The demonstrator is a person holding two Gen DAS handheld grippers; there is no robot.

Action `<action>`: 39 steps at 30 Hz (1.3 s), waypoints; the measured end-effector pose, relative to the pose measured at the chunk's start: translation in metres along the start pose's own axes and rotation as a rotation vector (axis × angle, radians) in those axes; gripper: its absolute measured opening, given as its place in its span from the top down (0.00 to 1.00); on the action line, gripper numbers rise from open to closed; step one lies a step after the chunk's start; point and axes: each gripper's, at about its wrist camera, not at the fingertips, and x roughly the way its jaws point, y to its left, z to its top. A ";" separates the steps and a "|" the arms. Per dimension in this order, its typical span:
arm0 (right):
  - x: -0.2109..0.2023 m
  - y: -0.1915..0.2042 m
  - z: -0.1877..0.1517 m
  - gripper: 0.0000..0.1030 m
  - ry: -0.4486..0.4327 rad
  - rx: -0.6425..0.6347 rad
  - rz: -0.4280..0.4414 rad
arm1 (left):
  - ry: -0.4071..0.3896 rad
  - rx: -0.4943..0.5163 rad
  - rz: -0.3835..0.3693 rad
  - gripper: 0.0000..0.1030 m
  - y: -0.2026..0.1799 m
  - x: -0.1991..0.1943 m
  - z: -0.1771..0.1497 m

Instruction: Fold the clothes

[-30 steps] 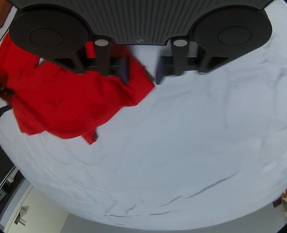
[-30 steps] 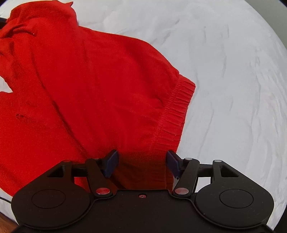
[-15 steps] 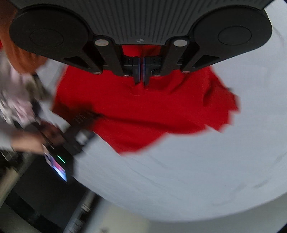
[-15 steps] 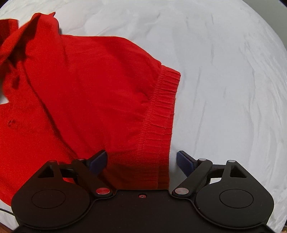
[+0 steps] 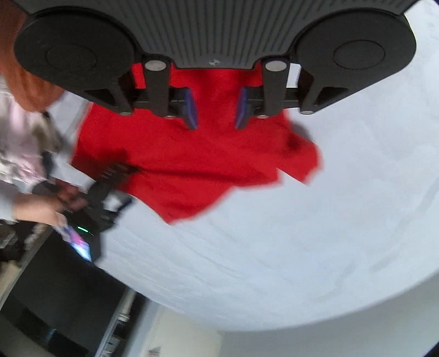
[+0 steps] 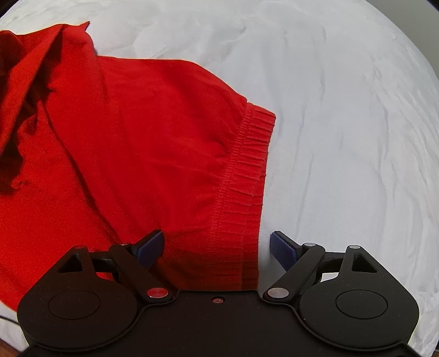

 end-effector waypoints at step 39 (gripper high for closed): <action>0.002 -0.054 0.071 0.77 -0.116 0.256 0.010 | 0.198 -0.400 0.295 0.96 0.124 0.071 0.036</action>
